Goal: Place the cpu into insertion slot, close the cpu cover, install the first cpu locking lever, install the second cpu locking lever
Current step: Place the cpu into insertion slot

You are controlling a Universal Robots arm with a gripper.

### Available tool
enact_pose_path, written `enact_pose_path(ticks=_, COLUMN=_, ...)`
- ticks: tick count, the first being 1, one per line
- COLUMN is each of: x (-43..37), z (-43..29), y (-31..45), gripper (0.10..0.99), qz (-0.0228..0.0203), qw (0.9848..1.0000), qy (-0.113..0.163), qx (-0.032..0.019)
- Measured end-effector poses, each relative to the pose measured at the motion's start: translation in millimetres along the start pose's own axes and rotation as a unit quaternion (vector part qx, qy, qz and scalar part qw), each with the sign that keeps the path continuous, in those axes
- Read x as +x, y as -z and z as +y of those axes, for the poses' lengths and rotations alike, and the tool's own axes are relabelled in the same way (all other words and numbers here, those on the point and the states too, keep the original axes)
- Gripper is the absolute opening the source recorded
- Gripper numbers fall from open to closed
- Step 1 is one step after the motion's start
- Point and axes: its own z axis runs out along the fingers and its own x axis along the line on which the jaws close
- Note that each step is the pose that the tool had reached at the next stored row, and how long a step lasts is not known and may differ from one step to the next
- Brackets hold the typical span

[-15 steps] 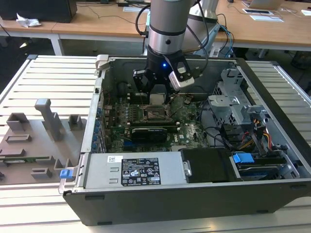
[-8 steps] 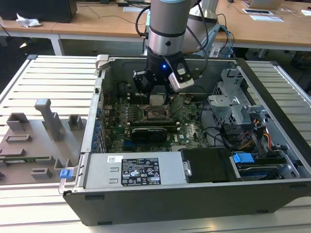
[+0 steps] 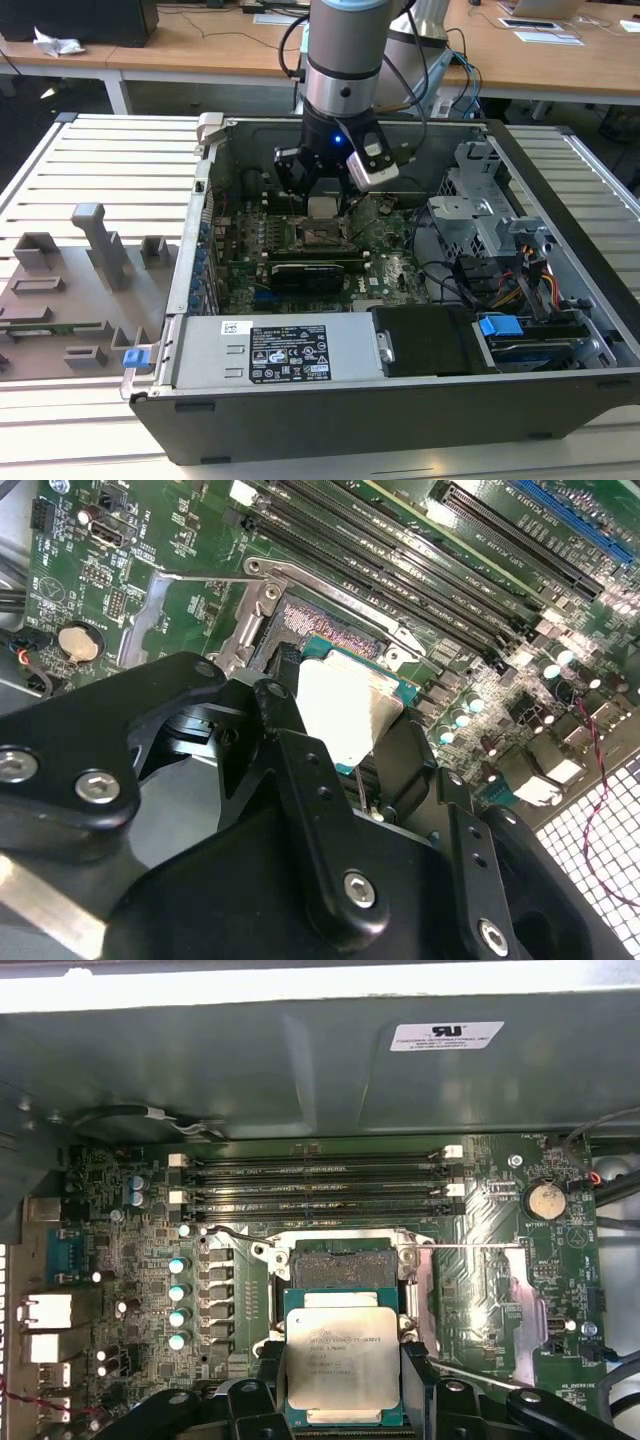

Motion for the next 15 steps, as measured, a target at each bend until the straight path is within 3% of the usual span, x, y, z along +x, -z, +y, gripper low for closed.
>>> enact_pose_path(ticks=6, x=0.0, z=0.0, y=-0.4, gripper=0.541, qz=0.0, qw=1.0, qy=0.0, qx=0.0)
enact_pose_path(ticks=8, x=-0.1, z=0.0, y=-0.5, gripper=0.541, qz=-0.0004, qw=1.0, qy=-0.003, qx=0.004)
enact_pose_path(ticks=9, x=-0.3, z=-0.1, y=-0.5, gripper=0.541, qz=-0.0012, qw=0.9999, qy=-0.013, qx=0.0064)
enact_pose_path(ticks=15, x=-0.3, z=0.0, y=-0.6, gripper=0.541, qz=-0.005, qw=0.9979, qy=-0.064, qx=0.0082)
